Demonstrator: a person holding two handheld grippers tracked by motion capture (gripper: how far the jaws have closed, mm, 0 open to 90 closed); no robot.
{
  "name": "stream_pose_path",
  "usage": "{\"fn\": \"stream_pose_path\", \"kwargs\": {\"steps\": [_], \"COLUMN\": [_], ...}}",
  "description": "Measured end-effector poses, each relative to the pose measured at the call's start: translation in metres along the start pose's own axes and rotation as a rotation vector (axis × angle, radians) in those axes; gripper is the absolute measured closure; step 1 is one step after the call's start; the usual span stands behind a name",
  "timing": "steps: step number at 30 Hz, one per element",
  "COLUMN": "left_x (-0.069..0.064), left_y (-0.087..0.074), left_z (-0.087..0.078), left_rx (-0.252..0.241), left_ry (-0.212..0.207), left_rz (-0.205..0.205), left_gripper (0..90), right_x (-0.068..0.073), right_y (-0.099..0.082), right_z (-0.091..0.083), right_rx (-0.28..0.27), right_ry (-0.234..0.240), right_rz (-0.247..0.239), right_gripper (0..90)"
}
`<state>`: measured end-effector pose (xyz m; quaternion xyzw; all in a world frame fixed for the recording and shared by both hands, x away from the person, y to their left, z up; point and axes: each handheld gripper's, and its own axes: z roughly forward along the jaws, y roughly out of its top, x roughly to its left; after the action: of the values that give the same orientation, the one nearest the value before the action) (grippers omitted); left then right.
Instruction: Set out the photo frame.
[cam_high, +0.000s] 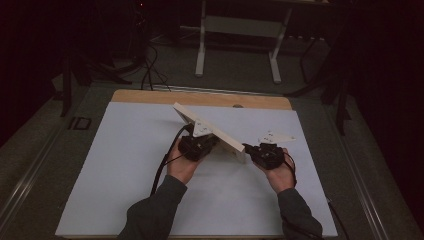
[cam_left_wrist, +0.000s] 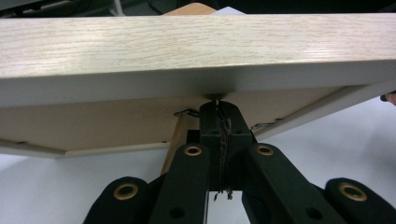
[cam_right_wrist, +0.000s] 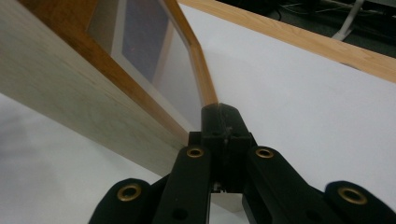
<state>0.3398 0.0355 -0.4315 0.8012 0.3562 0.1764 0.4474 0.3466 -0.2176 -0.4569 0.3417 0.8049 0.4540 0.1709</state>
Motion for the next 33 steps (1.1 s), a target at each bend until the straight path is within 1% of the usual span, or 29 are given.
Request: {"fn": "stream_pose_path", "kwargs": {"steps": [8,10,16,21,29,31,33], "left_x": [0.003,0.004,0.005,0.007,0.010,0.010,0.011], "left_y": [0.000,0.000,-0.001,-0.001,-0.001,-0.001,-0.001], "left_z": [0.000,0.000,0.000,0.000,0.000,0.000,0.000], "left_rx": [-0.005,-0.005,-0.008,-0.010,-0.013,-0.013,-0.012], "left_ry": [0.004,0.006,0.012,0.010,0.007,0.007,-0.001], "left_rz": [-0.003,-0.001,-0.003,-0.004,-0.018,-0.018,-0.023], "left_gripper": [90.0,90.0,90.0,90.0,90.0,90.0,90.0], "right_x": [0.006,0.010,0.014,0.017,0.025,0.025,0.028], "right_y": [0.001,0.002,0.003,0.004,0.006,0.006,0.008], "right_z": [0.000,0.001,0.001,0.002,0.004,0.004,0.003], "right_rx": [0.001,-0.003,-0.002,0.000,0.006,0.003,-0.001], "right_ry": [0.012,0.023,0.032,0.040,0.061,0.063,0.068], "right_rz": [-0.010,-0.021,-0.031,-0.042,-0.068,-0.067,-0.077], "right_gripper": [90.0,90.0,90.0,90.0,90.0,90.0,90.0]}}
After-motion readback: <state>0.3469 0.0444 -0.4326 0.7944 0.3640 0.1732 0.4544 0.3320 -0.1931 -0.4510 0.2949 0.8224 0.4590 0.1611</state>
